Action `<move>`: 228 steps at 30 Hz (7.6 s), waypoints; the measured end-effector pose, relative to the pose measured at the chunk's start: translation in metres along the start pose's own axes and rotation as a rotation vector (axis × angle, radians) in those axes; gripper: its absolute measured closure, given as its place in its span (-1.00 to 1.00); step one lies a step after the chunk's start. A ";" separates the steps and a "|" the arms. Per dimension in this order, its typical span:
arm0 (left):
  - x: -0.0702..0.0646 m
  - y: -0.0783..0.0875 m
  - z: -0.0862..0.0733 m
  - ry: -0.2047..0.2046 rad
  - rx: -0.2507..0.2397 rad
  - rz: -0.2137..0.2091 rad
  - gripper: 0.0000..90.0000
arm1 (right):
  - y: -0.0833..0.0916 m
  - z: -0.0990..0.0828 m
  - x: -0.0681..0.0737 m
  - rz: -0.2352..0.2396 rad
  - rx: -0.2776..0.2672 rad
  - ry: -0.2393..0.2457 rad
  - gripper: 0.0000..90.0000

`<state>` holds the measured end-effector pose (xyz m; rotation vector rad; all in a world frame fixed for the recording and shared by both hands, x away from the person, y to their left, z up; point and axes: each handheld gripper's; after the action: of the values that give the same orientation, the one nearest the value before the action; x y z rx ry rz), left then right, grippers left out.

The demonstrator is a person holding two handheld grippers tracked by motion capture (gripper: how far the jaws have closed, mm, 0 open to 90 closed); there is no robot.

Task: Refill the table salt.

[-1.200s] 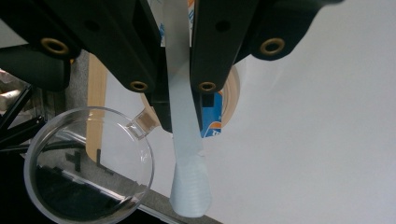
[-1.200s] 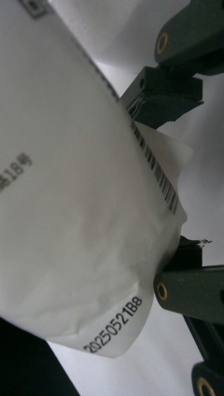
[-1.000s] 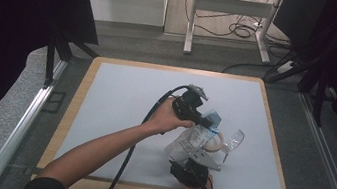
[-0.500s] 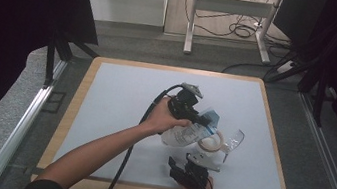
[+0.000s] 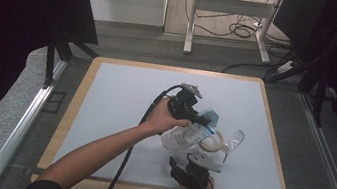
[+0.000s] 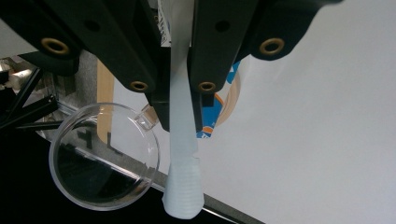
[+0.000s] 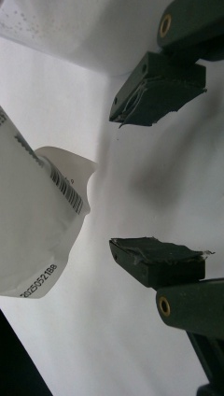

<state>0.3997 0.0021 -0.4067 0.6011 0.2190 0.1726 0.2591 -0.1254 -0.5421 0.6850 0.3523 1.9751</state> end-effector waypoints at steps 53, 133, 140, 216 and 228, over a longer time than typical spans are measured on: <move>0.009 0.025 -0.029 0.031 -0.110 0.060 1.00 | 0.001 0.000 -0.002 -0.005 -0.028 -0.012 -0.26; 0.082 0.132 -0.110 0.215 -0.347 0.395 1.00 | -0.001 -0.002 0.003 0.036 -0.037 0.004 -0.26; 0.094 0.138 -0.121 0.244 -0.364 0.442 1.00 | -0.002 -0.003 0.004 0.043 -0.038 0.005 -0.26; 0.070 0.157 -0.197 0.252 -0.426 0.539 0.14 | -0.001 -0.002 0.004 0.048 -0.042 0.011 -0.26; 0.066 0.156 -0.194 0.245 -0.378 0.524 -0.16 | -0.001 -0.001 0.005 0.049 -0.044 0.010 -0.26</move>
<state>0.3987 0.2485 -0.4827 0.2473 0.2537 0.7793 0.2571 -0.1210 -0.5422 0.6613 0.2994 2.0270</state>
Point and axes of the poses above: each handheld gripper's, and its own axes: y roughly backward along the jaws, z roughly out of its top, x roughly to its left, and after that the axes turned 11 degrees about -y, right-handed
